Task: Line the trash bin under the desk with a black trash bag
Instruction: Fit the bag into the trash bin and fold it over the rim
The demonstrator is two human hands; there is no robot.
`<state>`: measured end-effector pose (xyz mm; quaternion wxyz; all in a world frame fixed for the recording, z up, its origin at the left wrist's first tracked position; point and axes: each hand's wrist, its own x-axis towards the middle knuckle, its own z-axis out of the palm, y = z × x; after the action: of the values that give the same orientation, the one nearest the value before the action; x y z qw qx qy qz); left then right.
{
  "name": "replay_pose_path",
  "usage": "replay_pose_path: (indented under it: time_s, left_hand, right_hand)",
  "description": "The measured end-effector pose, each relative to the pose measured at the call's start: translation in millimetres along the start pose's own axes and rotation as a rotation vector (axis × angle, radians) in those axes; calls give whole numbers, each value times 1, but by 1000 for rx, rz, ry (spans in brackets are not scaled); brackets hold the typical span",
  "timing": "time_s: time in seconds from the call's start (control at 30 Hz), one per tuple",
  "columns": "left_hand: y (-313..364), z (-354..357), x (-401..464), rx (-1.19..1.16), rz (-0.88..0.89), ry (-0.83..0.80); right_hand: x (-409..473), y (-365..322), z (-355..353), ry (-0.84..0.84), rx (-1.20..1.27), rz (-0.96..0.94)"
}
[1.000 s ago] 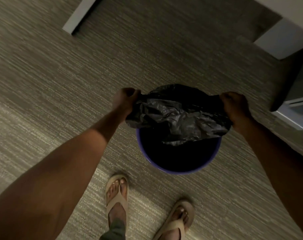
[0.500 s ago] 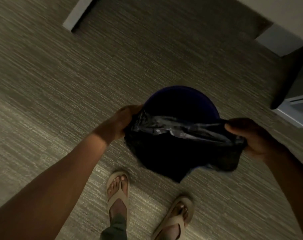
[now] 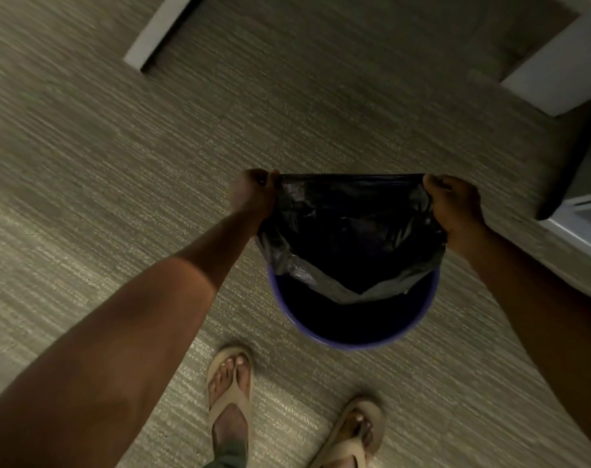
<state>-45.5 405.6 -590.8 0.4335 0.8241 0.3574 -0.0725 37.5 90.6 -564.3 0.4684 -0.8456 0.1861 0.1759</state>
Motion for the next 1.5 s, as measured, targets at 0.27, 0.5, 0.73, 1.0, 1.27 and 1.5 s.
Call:
replay_pose_path:
  time_s: [0.27, 0.5, 0.73, 1.0, 1.27, 1.5]
  left_hand:
    - [-7, 4, 0, 57, -137, -67]
    - [-18, 10, 3, -9, -279, -118]
    - [-4, 0, 19, -270, -162, 25]
    - [-31, 13, 15, -103, -364, -157]
    - [-24, -20, -35, -163, 127, 251]
    - [-20, -51, -144, 476, 930, -418]
  right_hand:
    - [2, 4, 13, 49, -386, 91]
    - [9, 5, 9, 51, -484, 195]
    - [23, 19, 13, 316, -229, 94]
    - [19, 25, 17, 212, -437, 274]
    - [-73, 27, -22, 300, -425, -621]
    - [-155, 60, -27, -379, -666, -935]
